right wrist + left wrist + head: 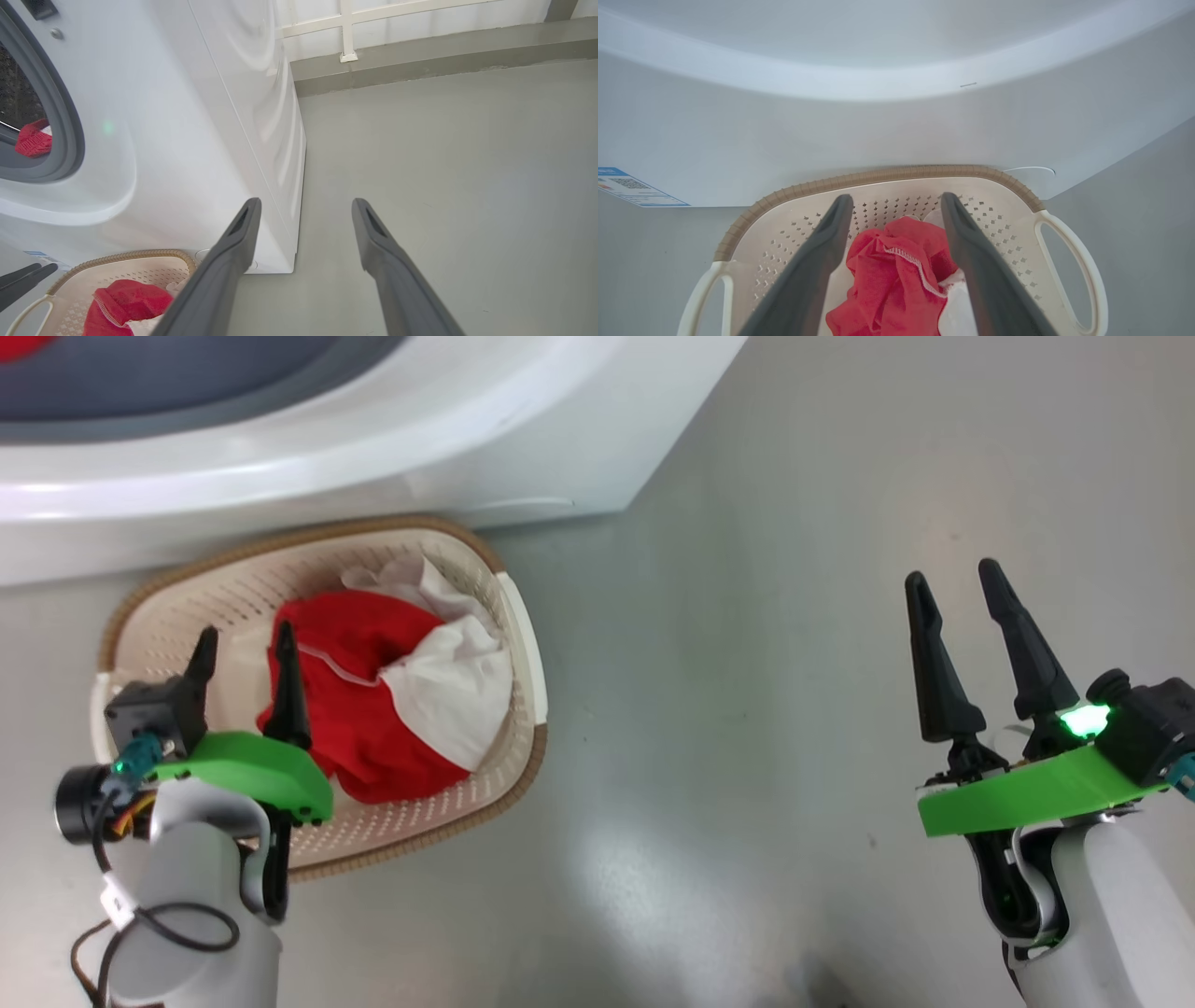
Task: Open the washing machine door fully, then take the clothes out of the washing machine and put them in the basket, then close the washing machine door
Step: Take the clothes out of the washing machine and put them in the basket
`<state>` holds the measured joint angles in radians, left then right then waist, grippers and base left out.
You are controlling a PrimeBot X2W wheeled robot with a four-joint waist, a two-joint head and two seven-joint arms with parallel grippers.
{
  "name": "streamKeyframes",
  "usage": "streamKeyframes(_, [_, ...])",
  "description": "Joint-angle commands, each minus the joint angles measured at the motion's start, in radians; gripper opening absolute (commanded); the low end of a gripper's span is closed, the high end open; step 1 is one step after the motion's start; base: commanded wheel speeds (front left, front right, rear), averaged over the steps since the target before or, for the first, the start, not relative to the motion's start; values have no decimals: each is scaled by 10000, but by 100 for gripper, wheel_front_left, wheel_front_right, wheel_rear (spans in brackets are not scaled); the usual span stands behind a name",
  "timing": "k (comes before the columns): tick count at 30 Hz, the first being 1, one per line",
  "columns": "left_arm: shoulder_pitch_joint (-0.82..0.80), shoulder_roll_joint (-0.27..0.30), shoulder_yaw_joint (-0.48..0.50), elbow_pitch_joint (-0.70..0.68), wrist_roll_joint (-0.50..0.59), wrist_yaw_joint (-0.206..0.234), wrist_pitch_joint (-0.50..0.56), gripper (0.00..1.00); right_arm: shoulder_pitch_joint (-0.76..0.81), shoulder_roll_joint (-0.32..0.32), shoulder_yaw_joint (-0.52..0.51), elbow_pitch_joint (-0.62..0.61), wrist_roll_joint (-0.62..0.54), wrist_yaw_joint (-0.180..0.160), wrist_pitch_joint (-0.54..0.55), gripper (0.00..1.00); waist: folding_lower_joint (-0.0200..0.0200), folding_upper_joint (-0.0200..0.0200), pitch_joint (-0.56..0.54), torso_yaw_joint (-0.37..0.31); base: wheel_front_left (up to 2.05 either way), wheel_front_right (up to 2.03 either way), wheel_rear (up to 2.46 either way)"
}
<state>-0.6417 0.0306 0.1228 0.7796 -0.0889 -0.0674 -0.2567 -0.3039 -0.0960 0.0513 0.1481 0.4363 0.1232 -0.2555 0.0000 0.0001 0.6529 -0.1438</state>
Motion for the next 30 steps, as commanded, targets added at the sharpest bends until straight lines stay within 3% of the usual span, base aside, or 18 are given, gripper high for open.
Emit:
streamKeyframes(1, [512,202,193,-315,-149,-103,-51,100,365,-121,184,-162,-43,75,-63,100,0,-1,-618,231,0,0,0])
streamKeyframes(30, [3209,197,-268,-3581,-770,-364,-51,100,2466,-158,-118,190,-190,75,-63,100,0,-1,-3874,866,0,0,0])
